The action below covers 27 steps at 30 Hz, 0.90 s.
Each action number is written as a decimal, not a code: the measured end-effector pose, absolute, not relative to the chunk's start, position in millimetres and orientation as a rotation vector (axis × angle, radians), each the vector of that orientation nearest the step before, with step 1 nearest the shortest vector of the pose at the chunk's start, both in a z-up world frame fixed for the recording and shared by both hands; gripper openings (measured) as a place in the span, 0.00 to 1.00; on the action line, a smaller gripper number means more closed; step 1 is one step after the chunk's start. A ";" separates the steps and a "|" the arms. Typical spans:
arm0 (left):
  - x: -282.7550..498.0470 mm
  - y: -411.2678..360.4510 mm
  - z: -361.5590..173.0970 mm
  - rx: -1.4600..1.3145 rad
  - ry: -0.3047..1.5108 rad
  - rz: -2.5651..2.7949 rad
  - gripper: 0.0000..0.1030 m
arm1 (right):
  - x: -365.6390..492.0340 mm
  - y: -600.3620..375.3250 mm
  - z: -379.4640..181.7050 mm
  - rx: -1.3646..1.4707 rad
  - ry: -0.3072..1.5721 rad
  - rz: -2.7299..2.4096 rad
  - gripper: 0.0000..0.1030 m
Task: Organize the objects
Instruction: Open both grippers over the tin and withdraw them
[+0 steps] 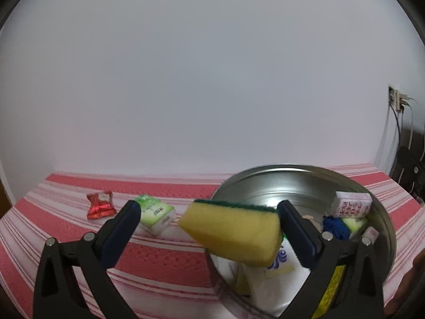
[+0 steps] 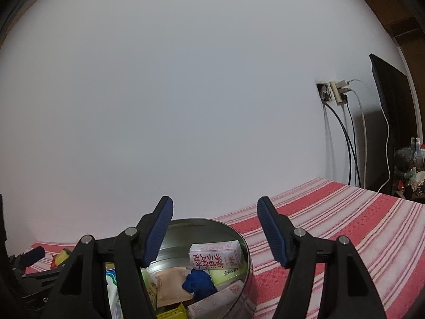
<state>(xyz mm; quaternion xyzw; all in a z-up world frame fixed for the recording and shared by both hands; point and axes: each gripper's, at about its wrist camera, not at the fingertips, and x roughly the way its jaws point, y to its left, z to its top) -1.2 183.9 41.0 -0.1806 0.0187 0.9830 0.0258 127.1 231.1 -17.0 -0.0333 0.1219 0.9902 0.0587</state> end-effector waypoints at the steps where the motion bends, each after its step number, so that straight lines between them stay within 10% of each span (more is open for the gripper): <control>1: 3.2 182.3 42.7 -0.524 0.082 3.041 1.00 | 128.6 229.4 -16.2 -0.092 0.364 3.000 0.66; 27: -65.6 -6.9 30.3 -0.838 -0.211 3.446 1.00 | 108.5 82.6 6.6 -0.174 -0.005 3.348 0.80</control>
